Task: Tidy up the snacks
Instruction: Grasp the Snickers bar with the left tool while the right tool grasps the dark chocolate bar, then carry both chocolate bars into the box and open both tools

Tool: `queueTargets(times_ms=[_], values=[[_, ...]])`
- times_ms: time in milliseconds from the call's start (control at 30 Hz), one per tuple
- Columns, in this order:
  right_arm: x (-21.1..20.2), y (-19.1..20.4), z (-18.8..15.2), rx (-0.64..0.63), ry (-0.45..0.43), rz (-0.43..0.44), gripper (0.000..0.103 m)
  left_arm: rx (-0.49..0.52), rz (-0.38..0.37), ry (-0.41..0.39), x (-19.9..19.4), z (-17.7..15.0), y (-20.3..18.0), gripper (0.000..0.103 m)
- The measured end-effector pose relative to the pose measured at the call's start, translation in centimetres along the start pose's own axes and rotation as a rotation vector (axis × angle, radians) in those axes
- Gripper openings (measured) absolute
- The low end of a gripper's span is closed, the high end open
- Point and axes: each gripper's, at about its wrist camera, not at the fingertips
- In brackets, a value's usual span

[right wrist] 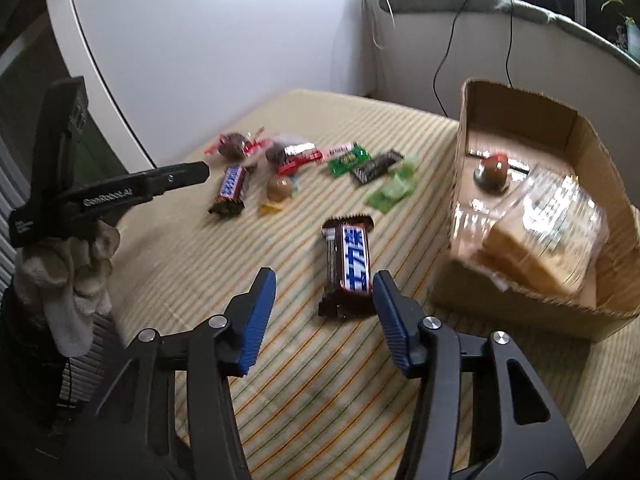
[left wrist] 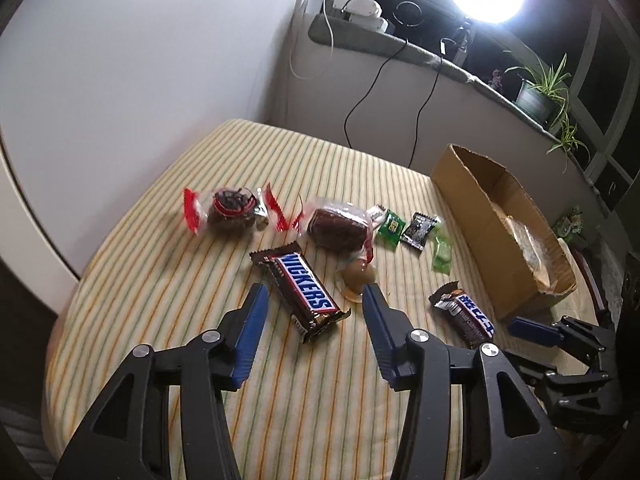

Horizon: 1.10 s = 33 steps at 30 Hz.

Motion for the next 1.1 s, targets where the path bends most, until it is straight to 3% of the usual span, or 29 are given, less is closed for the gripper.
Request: queueTargets(times_ms=[167, 367, 700, 767, 800, 1000, 1100], values=[[1.3, 0.3, -0.1, -0.011, 0.007, -0.091, 0.052, 0.014, 0.022, 0.013, 0.9, -0.1, -0.2, 0.053], [2.8, 0.6, 0.2, -0.015, 0.031, -0.138, 0.052, 0.040, 0.053, 0.043, 2.4, 0.0, -0.5, 0.055], [4.6, 1.7, 0.5, -0.037, 0.066, -0.143, 0.052, 0.052, 0.101, 0.072, 4.5, 0.3, -0.3, 0.055], [4.8, 1.7, 0.5, -0.039, 0.072, -0.133, 0.047, 0.050, 0.097, 0.073, 4.6, 0.2, -0.1, 0.055], [4.9, 1.7, 0.5, -0.038, 0.075, -0.132, 0.041, 0.047, 0.095, 0.068, 4.5, 0.1, 0.0, 0.052], [5.2, 1.8, 0.7, -0.028, 0.065, -0.137, 0.040, 0.044, 0.100, 0.053, 4.1, 0.0, 0.6, 0.028], [5.3, 1.8, 0.7, -0.031, 0.059, -0.139, 0.037, 0.049, 0.098, 0.048, 3.7, -0.1, 0.8, 0.026]])
Point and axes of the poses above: each gripper's, at about its wrist camera, not at the fingertips, and x roughly the way its jaws point, y to its left, z to its top, and after that the axes turned 4 degrees about x, right-handed
